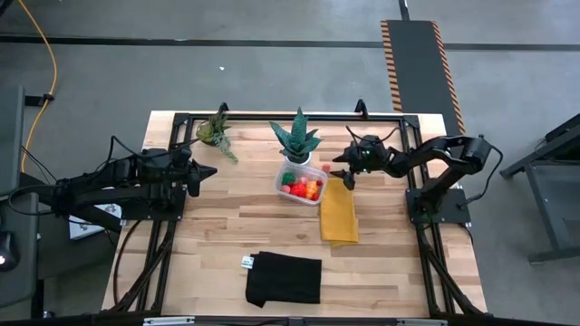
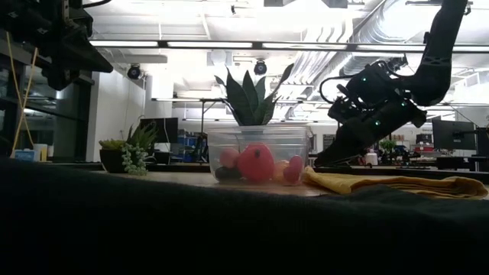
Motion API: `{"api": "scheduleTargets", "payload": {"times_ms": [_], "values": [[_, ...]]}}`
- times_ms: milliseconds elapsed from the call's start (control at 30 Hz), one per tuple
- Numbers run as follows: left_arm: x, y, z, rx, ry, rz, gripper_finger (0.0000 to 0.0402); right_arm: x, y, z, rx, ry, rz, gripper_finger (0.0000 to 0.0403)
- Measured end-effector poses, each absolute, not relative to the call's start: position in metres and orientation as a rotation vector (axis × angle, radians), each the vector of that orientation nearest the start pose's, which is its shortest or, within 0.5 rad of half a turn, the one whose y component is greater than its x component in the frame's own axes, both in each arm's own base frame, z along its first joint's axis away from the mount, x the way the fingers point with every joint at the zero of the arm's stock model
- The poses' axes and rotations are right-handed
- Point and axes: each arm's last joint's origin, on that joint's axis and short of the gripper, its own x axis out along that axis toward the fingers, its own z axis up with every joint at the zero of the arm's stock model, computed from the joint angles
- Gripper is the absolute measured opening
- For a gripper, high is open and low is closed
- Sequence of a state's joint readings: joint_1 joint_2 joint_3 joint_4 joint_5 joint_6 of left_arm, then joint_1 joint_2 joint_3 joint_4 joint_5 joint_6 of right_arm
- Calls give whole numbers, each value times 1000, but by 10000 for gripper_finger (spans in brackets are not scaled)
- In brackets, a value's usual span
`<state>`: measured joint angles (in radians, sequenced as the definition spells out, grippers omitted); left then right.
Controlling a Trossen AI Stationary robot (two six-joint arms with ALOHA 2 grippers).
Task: Pick and placing Produce into tupperware
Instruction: Put the pink peach into the transparent container
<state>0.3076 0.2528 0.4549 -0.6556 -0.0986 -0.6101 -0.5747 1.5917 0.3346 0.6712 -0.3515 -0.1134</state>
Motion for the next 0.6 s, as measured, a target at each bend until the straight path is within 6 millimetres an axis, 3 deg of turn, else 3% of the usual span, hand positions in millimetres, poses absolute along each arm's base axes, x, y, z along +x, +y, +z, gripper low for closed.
{"api": "scheduleTargets", "payload": {"times_ms": [600], "values": [[75,27,235,-639,318,526,1,205,-121,102,98,524,-175,247]]}}
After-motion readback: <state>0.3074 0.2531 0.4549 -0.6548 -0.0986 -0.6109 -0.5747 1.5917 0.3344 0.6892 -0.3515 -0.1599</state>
